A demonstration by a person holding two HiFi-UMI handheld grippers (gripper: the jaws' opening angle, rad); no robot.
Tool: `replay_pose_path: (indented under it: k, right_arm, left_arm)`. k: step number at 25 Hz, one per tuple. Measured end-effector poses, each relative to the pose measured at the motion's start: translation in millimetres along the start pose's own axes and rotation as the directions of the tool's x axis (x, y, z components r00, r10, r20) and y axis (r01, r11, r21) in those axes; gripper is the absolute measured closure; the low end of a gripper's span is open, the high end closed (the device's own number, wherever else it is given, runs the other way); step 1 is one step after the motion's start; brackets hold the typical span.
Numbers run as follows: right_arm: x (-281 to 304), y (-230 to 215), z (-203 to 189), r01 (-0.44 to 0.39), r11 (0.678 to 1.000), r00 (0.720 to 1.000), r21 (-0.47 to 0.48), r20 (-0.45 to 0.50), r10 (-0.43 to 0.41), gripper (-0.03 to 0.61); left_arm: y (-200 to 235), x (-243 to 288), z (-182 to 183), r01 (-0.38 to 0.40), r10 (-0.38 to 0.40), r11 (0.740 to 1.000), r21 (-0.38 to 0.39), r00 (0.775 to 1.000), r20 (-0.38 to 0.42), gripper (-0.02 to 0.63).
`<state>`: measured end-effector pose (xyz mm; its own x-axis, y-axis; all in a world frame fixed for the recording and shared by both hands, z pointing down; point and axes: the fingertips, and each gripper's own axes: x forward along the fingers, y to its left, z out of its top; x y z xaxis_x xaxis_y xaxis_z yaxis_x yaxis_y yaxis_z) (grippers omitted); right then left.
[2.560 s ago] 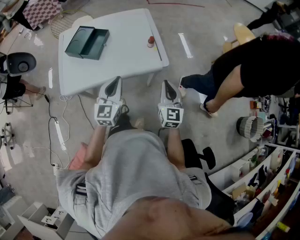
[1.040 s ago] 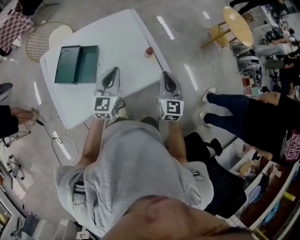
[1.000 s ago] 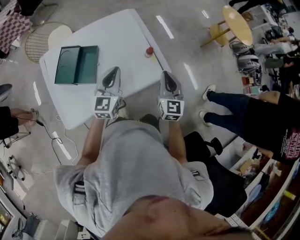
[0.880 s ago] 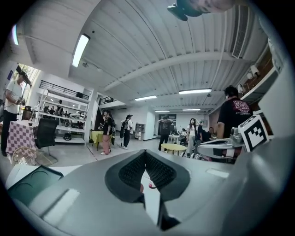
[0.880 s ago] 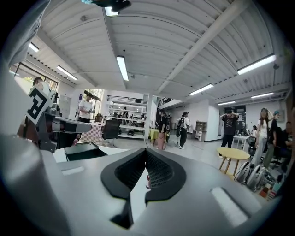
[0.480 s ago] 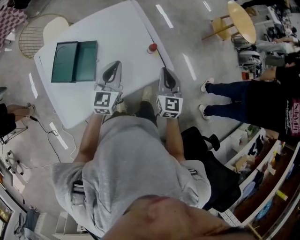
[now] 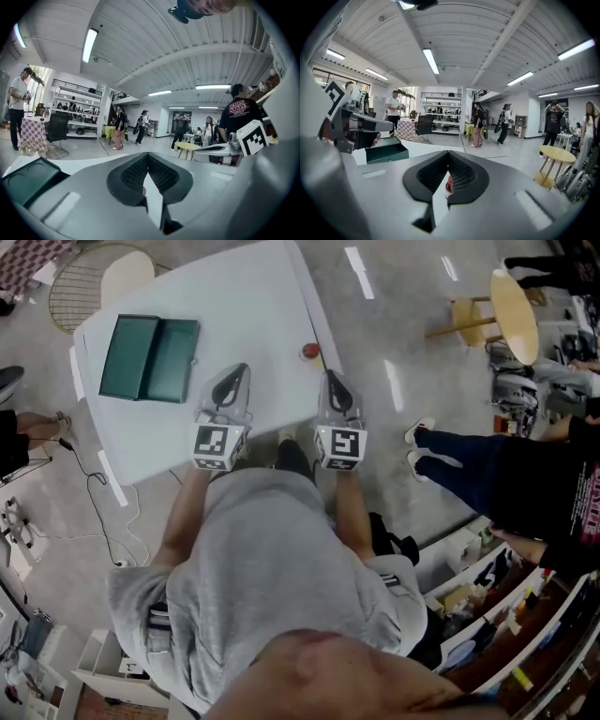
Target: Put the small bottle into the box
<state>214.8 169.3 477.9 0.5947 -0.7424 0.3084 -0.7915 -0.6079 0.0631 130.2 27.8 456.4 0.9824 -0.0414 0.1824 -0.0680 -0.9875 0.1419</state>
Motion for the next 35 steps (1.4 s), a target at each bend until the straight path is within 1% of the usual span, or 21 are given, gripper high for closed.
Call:
replay_pose_path:
  k: [5, 8, 10, 14, 18, 22, 23, 24, 25, 26, 29, 32, 35]
  right_arm:
    - [26, -11, -12, -0.079, 0.997, 0.996, -0.003, -0.039, 0.079, 0.575]
    - [42, -7, -24, -0.132, 0.991, 0.989, 0.001, -0.074, 0.131, 0.575]
    - [53, -12, -33, -0.159, 0.987, 0.983, 0.002, -0.095, 0.159, 0.575]
    - [73, -29, -47, -0.197, 0.980, 0.974, 0.003, -0.115, 0.196, 0.575]
    - [90, -26, -63, -0.231, 0.973, 0.962, 0.010, -0.148, 0.230, 0.575]
    - [103, -25, -71, -0.244, 0.970, 0.959, 0.022, -0.146, 0.245, 0.573]
    - [106, -23, -74, -0.254, 0.967, 0.956, 0.026, -0.148, 0.255, 0.523]
    - [110, -20, -77, -0.268, 0.963, 0.951, 0.030, -0.154, 0.269, 0.437]
    - [113, -17, -82, -0.281, 0.959, 0.945, 0.034, -0.163, 0.283, 0.411]
    - [116, -15, -87, -0.289, 0.957, 0.941, 0.037, -0.173, 0.291, 0.406]
    - [123, -13, -99, -0.296, 0.954, 0.934, 0.042, -0.197, 0.298, 0.357]
    - [127, -12, -105, -0.308, 0.951, 0.928, 0.038, -0.206, 0.309, 0.339]
    - [132, -9, -108, -0.323, 0.946, 0.924, 0.037, -0.205, 0.323, 0.339]
  left_arm:
    - [2, 13, -11, -0.067, 0.067, 0.997, -0.022, 0.997, -0.030, 0.603]
    - [10, 17, -20, -0.110, 0.108, 0.993, -0.036, 0.993, -0.052, 0.603]
    - [11, 28, -26, -0.132, 0.129, 0.990, -0.043, 0.990, -0.065, 0.603]
    - [8, 51, -36, -0.165, 0.161, 0.985, -0.049, 0.983, -0.084, 0.603]
    - [20, 53, -50, -0.213, 0.205, 0.975, -0.066, 0.973, -0.109, 0.603]
    - [27, 54, -61, -0.245, 0.235, 0.966, -0.078, 0.964, -0.126, 0.603]
    - [29, 54, -62, -0.251, 0.239, 0.965, -0.081, 0.962, -0.128, 0.603]
    - [30, 54, -64, -0.256, 0.244, 0.963, -0.082, 0.961, -0.131, 0.603]
    - [32, 54, -67, -0.261, 0.249, 0.962, -0.084, 0.959, -0.133, 0.603]
    - [34, 54, -69, -0.268, 0.255, 0.960, -0.085, 0.957, -0.135, 0.603]
    - [38, 52, -75, -0.289, 0.275, 0.953, -0.092, 0.951, -0.142, 0.603]
    - [41, 51, -78, -0.305, 0.290, 0.947, -0.096, 0.946, -0.147, 0.603]
    - [44, 51, -81, -0.316, 0.300, 0.944, -0.097, 0.941, -0.156, 0.603]
